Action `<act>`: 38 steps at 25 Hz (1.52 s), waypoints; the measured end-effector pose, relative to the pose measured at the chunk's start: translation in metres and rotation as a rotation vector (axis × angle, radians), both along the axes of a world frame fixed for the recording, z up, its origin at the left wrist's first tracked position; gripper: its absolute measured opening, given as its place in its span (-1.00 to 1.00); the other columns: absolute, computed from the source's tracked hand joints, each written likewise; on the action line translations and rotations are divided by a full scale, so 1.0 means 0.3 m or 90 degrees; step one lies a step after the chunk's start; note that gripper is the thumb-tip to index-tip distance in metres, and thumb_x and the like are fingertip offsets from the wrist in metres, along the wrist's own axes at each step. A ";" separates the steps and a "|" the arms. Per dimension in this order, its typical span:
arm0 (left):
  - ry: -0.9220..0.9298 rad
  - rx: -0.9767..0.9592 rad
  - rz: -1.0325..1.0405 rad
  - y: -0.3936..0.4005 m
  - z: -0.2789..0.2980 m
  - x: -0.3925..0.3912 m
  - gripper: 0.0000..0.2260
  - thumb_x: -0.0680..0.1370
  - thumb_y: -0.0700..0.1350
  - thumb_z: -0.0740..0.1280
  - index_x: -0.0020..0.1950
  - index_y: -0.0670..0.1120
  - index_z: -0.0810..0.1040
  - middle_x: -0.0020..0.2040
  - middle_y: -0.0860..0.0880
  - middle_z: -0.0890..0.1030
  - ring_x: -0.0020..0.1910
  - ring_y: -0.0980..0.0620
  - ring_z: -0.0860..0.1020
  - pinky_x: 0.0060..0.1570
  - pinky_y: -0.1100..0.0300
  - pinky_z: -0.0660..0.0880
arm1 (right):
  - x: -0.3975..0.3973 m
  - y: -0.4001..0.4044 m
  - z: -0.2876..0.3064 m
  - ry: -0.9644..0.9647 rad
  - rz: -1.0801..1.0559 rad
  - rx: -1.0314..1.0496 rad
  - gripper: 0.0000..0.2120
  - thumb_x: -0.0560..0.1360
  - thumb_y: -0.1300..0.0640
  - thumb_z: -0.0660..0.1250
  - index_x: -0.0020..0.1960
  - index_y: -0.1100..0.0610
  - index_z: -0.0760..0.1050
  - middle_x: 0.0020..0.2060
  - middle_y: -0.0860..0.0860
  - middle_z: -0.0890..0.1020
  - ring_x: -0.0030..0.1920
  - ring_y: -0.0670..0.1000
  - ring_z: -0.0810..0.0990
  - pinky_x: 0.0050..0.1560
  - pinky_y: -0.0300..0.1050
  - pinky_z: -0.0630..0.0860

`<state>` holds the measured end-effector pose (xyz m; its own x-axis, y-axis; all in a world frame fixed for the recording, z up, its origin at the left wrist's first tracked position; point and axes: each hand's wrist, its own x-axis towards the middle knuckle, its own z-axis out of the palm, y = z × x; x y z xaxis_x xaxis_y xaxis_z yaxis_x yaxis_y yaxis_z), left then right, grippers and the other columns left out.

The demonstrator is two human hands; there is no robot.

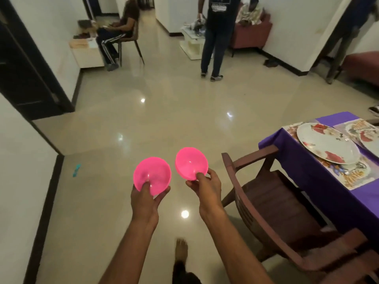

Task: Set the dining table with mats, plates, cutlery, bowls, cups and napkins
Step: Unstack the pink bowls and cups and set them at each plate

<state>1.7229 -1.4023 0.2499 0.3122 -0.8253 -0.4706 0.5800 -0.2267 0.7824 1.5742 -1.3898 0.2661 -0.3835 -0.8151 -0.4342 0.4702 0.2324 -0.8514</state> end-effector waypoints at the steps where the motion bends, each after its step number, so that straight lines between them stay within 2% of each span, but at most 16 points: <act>1: 0.011 0.001 -0.014 -0.121 -0.016 -0.017 -0.69 0.65 -0.32 0.20 0.37 -0.10 0.42 0.35 -0.20 0.40 0.26 -0.23 0.47 -0.25 -0.05 0.69 | -0.023 -0.128 -0.014 -0.004 -0.016 -0.011 -0.66 0.59 0.32 0.29 0.32 0.08 0.44 0.15 0.19 0.58 -0.20 0.05 0.73 -0.05 -0.12 0.68; 5: 0.049 0.029 -0.069 -0.657 -0.049 -0.124 -0.72 0.67 -0.22 0.25 0.38 -0.11 0.40 0.36 -0.21 0.41 0.15 -0.19 0.55 -0.25 -0.03 0.69 | -0.152 -0.673 -0.054 0.012 -0.078 0.002 -0.60 0.57 0.32 0.27 0.38 0.11 0.42 0.13 0.23 0.60 -0.31 0.02 0.69 -0.14 -0.15 0.66; 6: 0.066 0.014 -0.099 -0.847 -0.014 -0.189 -0.72 0.68 -0.18 0.27 0.39 -0.10 0.39 0.36 -0.21 0.43 0.14 -0.17 0.57 -0.24 -0.03 0.69 | -0.222 -0.851 -0.031 0.017 -0.094 -0.003 -0.60 0.57 0.32 0.27 0.38 0.11 0.42 0.13 0.23 0.60 -0.32 0.02 0.69 -0.08 -0.09 0.67; 7: 0.075 0.015 -0.090 -0.862 0.007 -0.191 -0.71 0.68 -0.13 0.27 0.40 -0.09 0.39 0.36 -0.19 0.44 0.16 -0.16 0.57 -0.23 -0.03 0.69 | -0.232 -0.865 -0.024 0.036 -0.086 0.000 -0.61 0.56 0.31 0.28 0.37 0.11 0.42 0.12 0.23 0.60 -0.32 0.01 0.69 0.01 -0.02 0.68; 8: 0.080 0.006 -0.104 -0.991 0.040 -0.245 -0.70 0.68 -0.09 0.27 0.42 -0.08 0.39 0.37 -0.18 0.45 0.20 -0.16 0.57 -0.20 -0.04 0.70 | -0.289 -0.973 0.008 0.047 -0.108 -0.007 -0.62 0.56 0.31 0.28 0.36 0.12 0.43 0.11 0.23 0.60 -0.32 0.00 0.69 0.09 0.05 0.67; 11: 0.121 -0.021 -0.228 -1.377 0.119 -0.464 -0.64 0.69 -0.01 0.26 0.46 -0.06 0.38 0.39 -0.17 0.47 0.31 -0.17 0.54 -0.08 -0.10 0.68 | -0.508 -1.269 0.026 0.047 -0.199 -0.011 -0.74 0.54 0.29 0.29 0.23 0.21 0.52 0.07 0.20 0.62 -0.28 -0.02 0.71 0.19 0.15 0.62; 13: 0.105 -0.021 -0.290 -1.493 0.129 -0.576 -0.65 0.69 0.01 0.24 0.46 -0.03 0.40 0.39 -0.18 0.48 0.32 -0.17 0.54 -0.04 -0.11 0.67 | -0.601 -1.327 0.011 0.044 -0.248 -0.007 -0.80 0.54 0.31 0.29 0.14 0.23 0.56 0.00 0.17 0.61 -0.27 -0.02 0.71 0.18 0.15 0.63; 17: 0.105 0.013 -0.483 -1.762 0.039 -0.892 -0.64 0.68 0.06 0.23 0.46 0.01 0.41 0.42 -0.19 0.47 0.33 -0.19 0.53 -0.01 -0.11 0.65 | -0.839 -1.464 -0.068 0.042 -0.435 0.024 -0.70 0.53 0.29 0.30 0.25 0.17 0.52 0.00 0.14 0.65 -0.25 0.00 0.72 0.12 0.05 0.66; 21: 0.107 0.038 -0.720 -1.995 0.054 -1.238 -0.72 0.66 0.14 0.24 0.30 0.05 0.50 0.33 -0.18 0.53 0.31 -0.20 0.55 0.02 -0.12 0.64 | -1.075 -1.618 -0.066 0.018 -0.643 0.025 -0.72 0.54 0.31 0.29 0.23 0.18 0.51 0.00 0.17 0.66 -0.29 -0.02 0.71 0.07 0.00 0.67; 24: 0.140 0.020 -0.844 -2.116 0.113 -1.442 -0.66 0.64 0.17 0.25 0.33 0.02 0.49 0.34 -0.17 0.54 0.31 -0.19 0.56 0.04 -0.12 0.64 | -1.197 -1.678 -0.044 0.002 -0.751 0.011 -0.75 0.52 0.34 0.30 0.19 0.24 0.53 -0.04 0.17 0.67 -0.27 0.01 0.71 -0.13 -0.12 0.67; 26: 0.157 0.047 -0.902 -2.173 0.130 -1.569 -0.63 0.64 0.18 0.24 0.36 0.01 0.47 0.36 -0.17 0.53 0.33 -0.19 0.55 0.04 -0.12 0.64 | -1.289 -1.693 -0.034 -0.007 -0.831 0.036 -0.79 0.51 0.35 0.31 0.15 0.31 0.51 -0.07 0.22 0.68 -0.26 0.07 0.71 -0.31 -0.21 0.59; 28: 0.171 0.068 -0.969 -2.213 0.124 -1.691 -0.60 0.63 0.19 0.23 0.38 0.00 0.46 0.35 -0.18 0.53 0.33 -0.21 0.55 0.04 -0.13 0.63 | -1.391 -1.680 -0.045 -0.021 -0.906 0.036 -0.82 0.52 0.39 0.31 0.12 0.40 0.48 -0.09 0.28 0.65 -0.25 0.13 0.68 -0.38 -0.21 0.57; 31: 0.175 0.087 -1.059 -2.248 0.106 -1.890 -0.60 0.63 0.22 0.22 0.34 0.01 0.48 0.34 -0.17 0.54 0.31 -0.22 0.56 0.05 -0.14 0.63 | -1.580 -1.635 -0.098 -0.029 -1.007 0.027 -0.94 0.53 0.40 0.30 0.00 0.37 0.50 -0.09 0.31 0.62 -0.13 0.23 0.66 -0.36 -0.20 0.60; 33: 0.176 0.079 -1.094 -2.261 0.096 -2.028 -0.60 0.63 0.23 0.21 0.32 0.01 0.49 0.31 -0.14 0.56 0.29 -0.20 0.57 0.06 -0.14 0.63 | -1.703 -1.584 -0.142 -0.043 -1.066 0.062 -0.96 0.52 0.38 0.32 -0.04 0.36 0.49 -0.12 0.32 0.63 -0.13 0.24 0.67 -0.37 -0.18 0.62; 35: 0.164 0.073 -1.124 -2.277 0.072 -2.212 -0.62 0.63 0.23 0.20 0.30 0.02 0.51 0.30 -0.13 0.57 0.28 -0.18 0.58 0.08 -0.15 0.62 | -1.852 -1.514 -0.217 -0.070 -1.120 0.105 -0.88 0.51 0.34 0.34 0.03 0.35 0.49 -0.07 0.30 0.67 -0.16 0.20 0.72 -0.30 -0.09 0.64; 38: 0.119 0.094 -1.169 -2.257 0.044 -2.503 -0.60 0.62 0.24 0.21 0.33 0.04 0.50 0.32 -0.13 0.56 0.27 -0.17 0.60 0.08 -0.15 0.62 | -2.082 -1.412 -0.286 -0.169 -1.194 0.189 -0.71 0.49 0.26 0.38 0.18 0.32 0.50 0.00 0.24 0.69 -0.27 0.07 0.74 -0.03 0.19 0.65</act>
<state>0.9720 -2.0794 0.2632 -0.8771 0.0208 -0.4798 -0.3777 -0.6469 0.6624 0.9495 -1.8133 0.1802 -0.4642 0.6039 -0.6480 0.3459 -0.5498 -0.7603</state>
